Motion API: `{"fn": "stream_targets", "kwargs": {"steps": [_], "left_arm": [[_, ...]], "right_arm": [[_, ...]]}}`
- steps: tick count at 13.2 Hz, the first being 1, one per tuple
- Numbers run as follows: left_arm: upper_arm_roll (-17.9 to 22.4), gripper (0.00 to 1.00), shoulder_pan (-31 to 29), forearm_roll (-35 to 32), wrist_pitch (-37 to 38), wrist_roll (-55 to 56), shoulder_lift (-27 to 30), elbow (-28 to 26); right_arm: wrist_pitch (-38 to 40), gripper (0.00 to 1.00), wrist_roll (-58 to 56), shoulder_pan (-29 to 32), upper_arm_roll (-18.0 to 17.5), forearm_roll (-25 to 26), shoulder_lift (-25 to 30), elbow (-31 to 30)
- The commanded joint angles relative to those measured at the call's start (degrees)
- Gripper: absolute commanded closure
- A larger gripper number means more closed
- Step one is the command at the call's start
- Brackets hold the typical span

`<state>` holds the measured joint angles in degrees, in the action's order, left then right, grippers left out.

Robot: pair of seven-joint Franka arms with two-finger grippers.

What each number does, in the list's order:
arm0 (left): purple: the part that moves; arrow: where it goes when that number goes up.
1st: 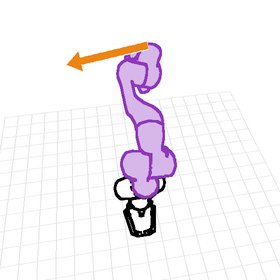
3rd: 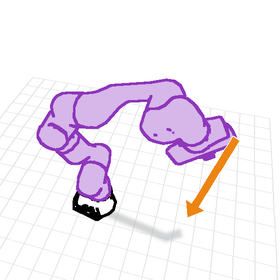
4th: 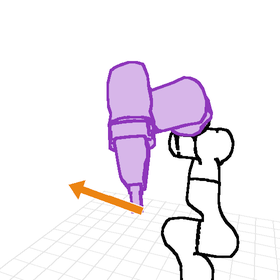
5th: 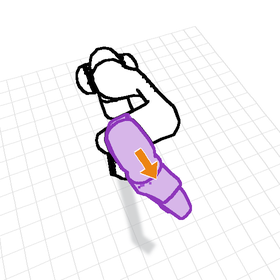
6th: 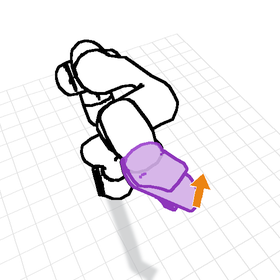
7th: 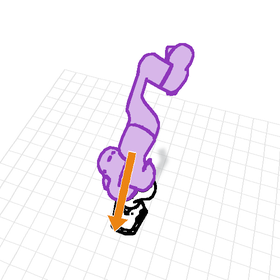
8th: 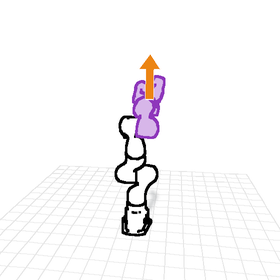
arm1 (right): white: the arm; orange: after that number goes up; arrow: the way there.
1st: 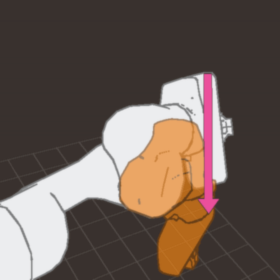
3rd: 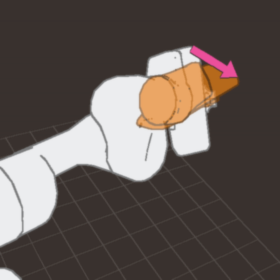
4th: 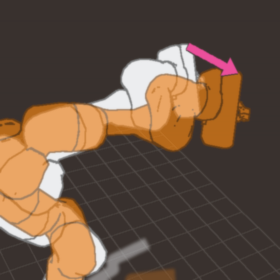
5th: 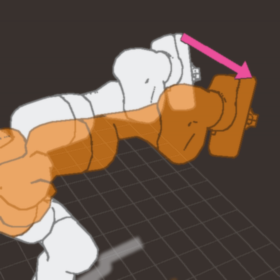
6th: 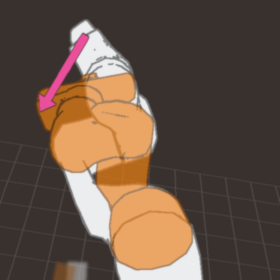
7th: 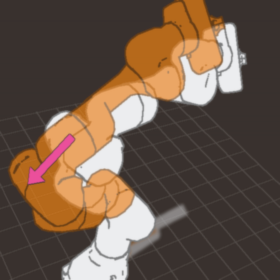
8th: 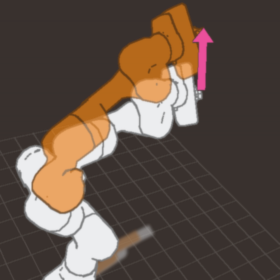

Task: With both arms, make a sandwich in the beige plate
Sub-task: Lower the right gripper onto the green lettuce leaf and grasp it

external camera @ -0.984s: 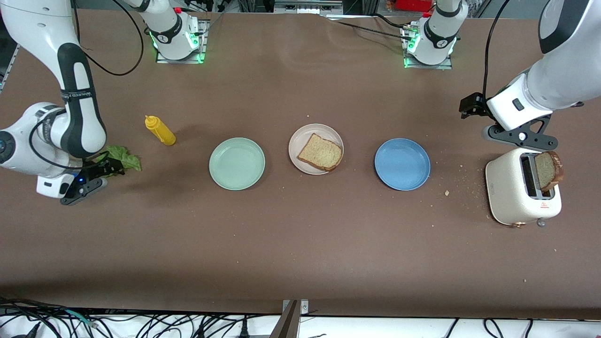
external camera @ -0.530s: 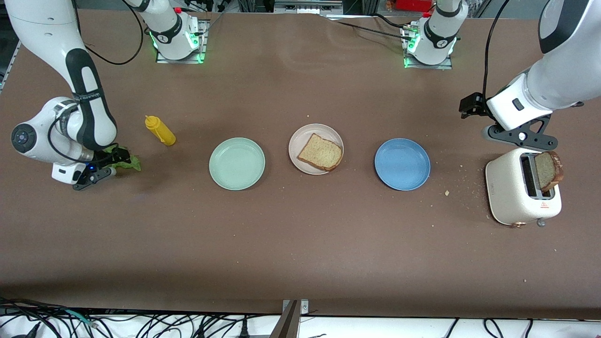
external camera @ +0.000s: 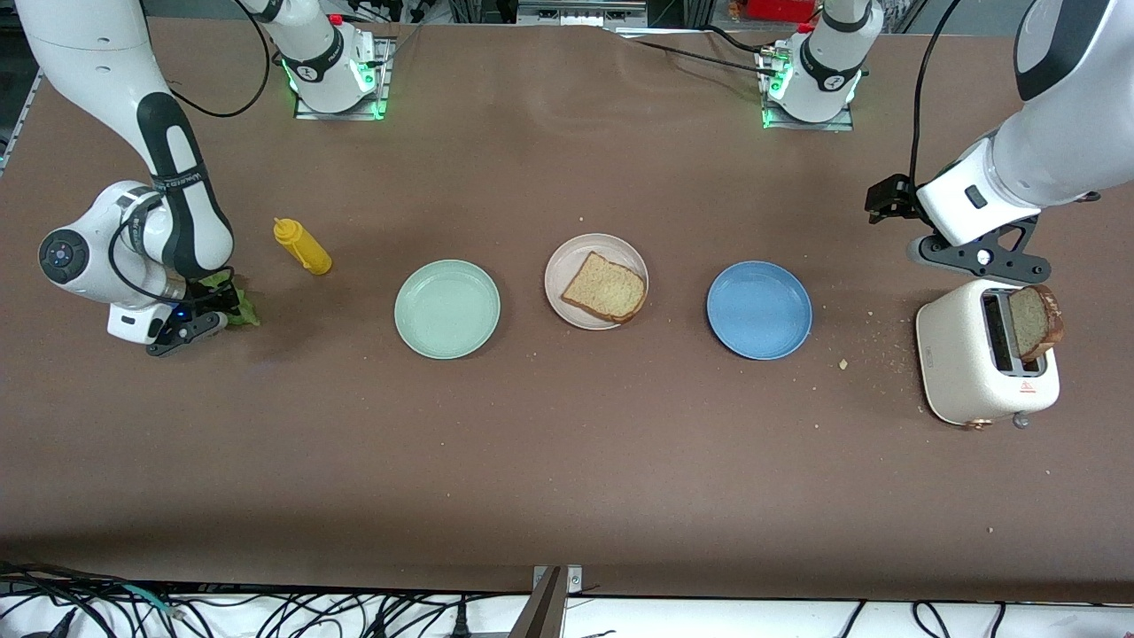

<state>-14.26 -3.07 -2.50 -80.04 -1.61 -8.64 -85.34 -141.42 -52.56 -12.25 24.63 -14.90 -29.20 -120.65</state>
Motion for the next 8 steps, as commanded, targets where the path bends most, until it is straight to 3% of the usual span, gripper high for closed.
{"fn": "stream_targets", "kwargs": {"steps": [1,5,8], "left_arm": [[-0.1,0.0,0.3,-1.1,1.0,-0.1,0.1,1.1],[-0.1,0.0,0.1,-0.8,1.4,0.0,0.1,1.0],[0.0,0.0,-0.1,-0.8,2.0,-0.1,0.2,1.0]], "right_arm": [[-1.1,1.0,1.0,0.8,-0.9,1.6,1.7,-1.2],[0.3,1.0,1.1,0.8,-0.9,4.4,5.6,2.1],[11.9,1.0,5.9,0.7,-1.2,4.7,6.8,11.5]]}}
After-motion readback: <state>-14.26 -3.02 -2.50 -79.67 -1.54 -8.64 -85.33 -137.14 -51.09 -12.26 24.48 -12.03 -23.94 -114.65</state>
